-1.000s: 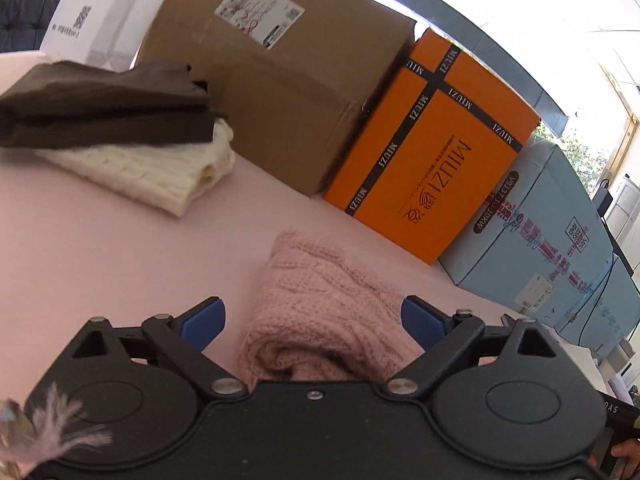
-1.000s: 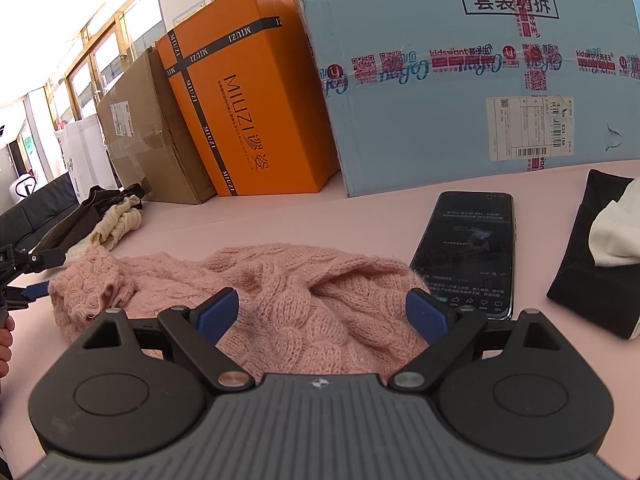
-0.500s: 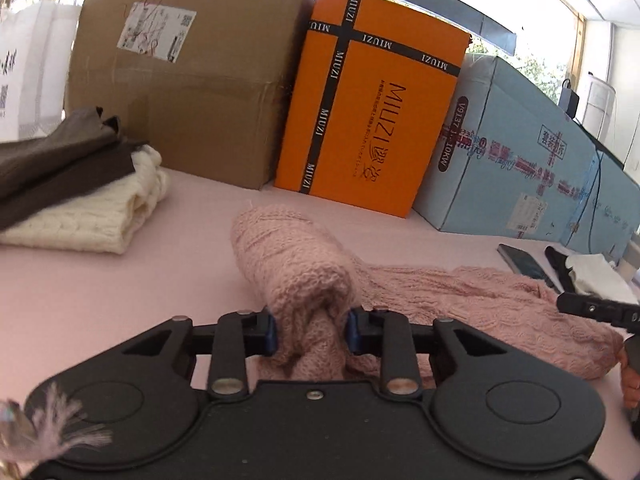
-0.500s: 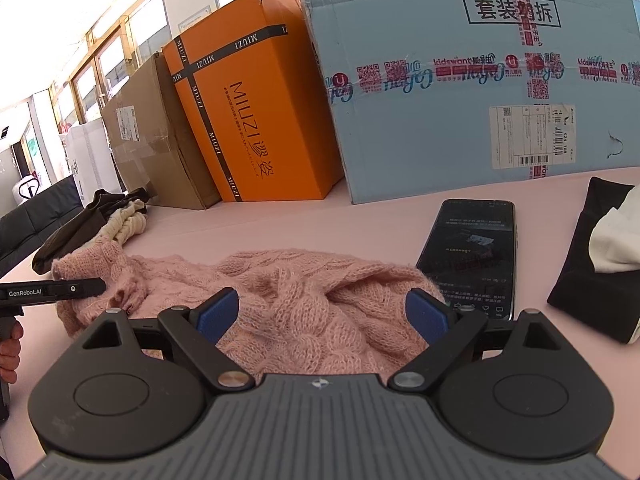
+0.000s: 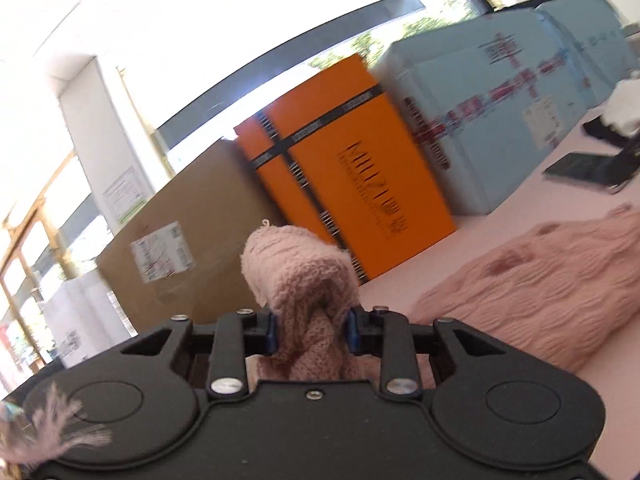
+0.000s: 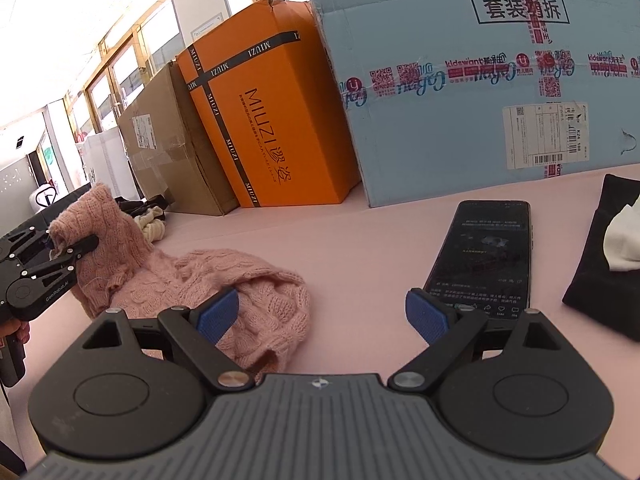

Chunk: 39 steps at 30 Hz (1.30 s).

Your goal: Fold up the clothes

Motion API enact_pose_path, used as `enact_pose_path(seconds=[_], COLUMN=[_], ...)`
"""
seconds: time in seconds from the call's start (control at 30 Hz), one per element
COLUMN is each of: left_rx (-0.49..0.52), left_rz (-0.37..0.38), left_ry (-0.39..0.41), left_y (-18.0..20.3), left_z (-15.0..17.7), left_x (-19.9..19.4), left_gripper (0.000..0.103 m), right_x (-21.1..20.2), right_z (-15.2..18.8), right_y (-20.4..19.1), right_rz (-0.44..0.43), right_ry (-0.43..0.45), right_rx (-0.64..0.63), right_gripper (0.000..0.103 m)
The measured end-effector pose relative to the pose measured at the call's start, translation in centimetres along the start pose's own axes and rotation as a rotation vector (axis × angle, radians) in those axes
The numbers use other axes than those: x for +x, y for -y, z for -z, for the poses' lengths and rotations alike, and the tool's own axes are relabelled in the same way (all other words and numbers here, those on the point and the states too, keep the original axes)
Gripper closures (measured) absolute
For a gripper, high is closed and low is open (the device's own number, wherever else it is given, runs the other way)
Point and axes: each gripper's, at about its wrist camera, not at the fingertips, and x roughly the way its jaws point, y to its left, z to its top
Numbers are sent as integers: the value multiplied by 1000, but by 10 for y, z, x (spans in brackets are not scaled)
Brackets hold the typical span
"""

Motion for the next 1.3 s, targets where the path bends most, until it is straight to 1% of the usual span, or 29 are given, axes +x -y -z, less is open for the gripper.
enact_pose_path(seconds=[0.03, 0.07, 0.1, 0.13, 0.17, 0.23, 0.27, 0.3, 0.33, 0.4, 0.43, 0.5, 0.57, 0.63, 0.7, 0.77, 0.83, 0.9, 0.93, 0.97, 1.03, 1.1, 1.17, 1.2, 1.3], left_rx=[-3, -6, -7, 2, 12, 35, 20, 2, -33, -109, -152, -268, -418, -568, -721, -861, -969, -1068, -1072, -1076, -1077, -1046, -1010, -993, -974], left_rz=[85, 169, 249, 308, 365, 435, 471, 509, 555, 649, 691, 752, 766, 771, 675, 554, 486, 417, 401, 392, 429, 455, 462, 466, 486], left_ry=[38, 58, 75, 72, 68, 61, 53, 44, 33, 11, 9, 22, 93, 160, 167, 121, 37, -48, -92, -112, -120, -146, -163, -172, -180], left_y=[6, 13, 19, 26, 32, 43, 43, 43, 39, 33, 28, 14, -10, -34, -59, -78, -88, -98, -100, -100, -98, -93, -87, -84, -82], left_z=[-4, -8, -11, -12, -12, -12, -13, -13, -14, -14, -13, -11, -8, -5, 3, 17, 35, 52, 55, 56, 57, 54, 51, 49, 48], left_x=[-6, -10, -13, -14, -14, -15, -15, -15, -13, -10, -7, 0, 6, 12, 28, 45, 60, 74, 76, 77, 78, 79, 78, 78, 79], left_gripper=[71, 70, 69, 69, 69, 67, 65, 58, 45, 29, 24, 22, 16, 5, 0, 0, 0, 0, 0, 0, 0, 0, 0, 0, 0], right_x=[0, 0, -1, -1, -2, -3, -4, -4, -5, -6, -6, -8, -10, -12, -14, -15, -13, -6, -1, 4, 14, 24, 32, 35, 47], right_z=[0, 0, 0, 0, -1, -1, -1, -2, -2, -2, -3, -3, -3, -4, -5, -6, -7, -8, -9, -11, -14, -16, -17, -16, -12], right_y=[0, 0, 0, 1, 1, 3, 4, 5, 6, 8, 9, 11, 12, 12, 11, 8, 3, -4, -9, -15, -27, -40, -55, -62, -79], right_rz=[-1, -4, -8, -13, -20, -41, -52, -65, -78, -112, -131, -172, -212, -257, -309, -364, -420, -451, -457, -456, -456, -453, -446, -437, -366], right_ry=[1, 2, 3, 3, 5, 10, 13, 16, 18, 24, 28, 39, 53, 68, 73, 69, 52, 17, -5, -27, -73, -116, -151, -169, -226], right_rx=[0, 2, 4, 7, 11, 25, 33, 42, 51, 72, 83, 104, 120, 134, 152, 181, 233, 288, 305, 308, 315, 314, 285, 273, 243], right_gripper=[13, 13, 13, 13, 13, 13, 13, 13, 13, 13, 13, 13, 13, 13, 13, 12, 12, 12, 12, 12, 12, 12, 12, 12, 12])
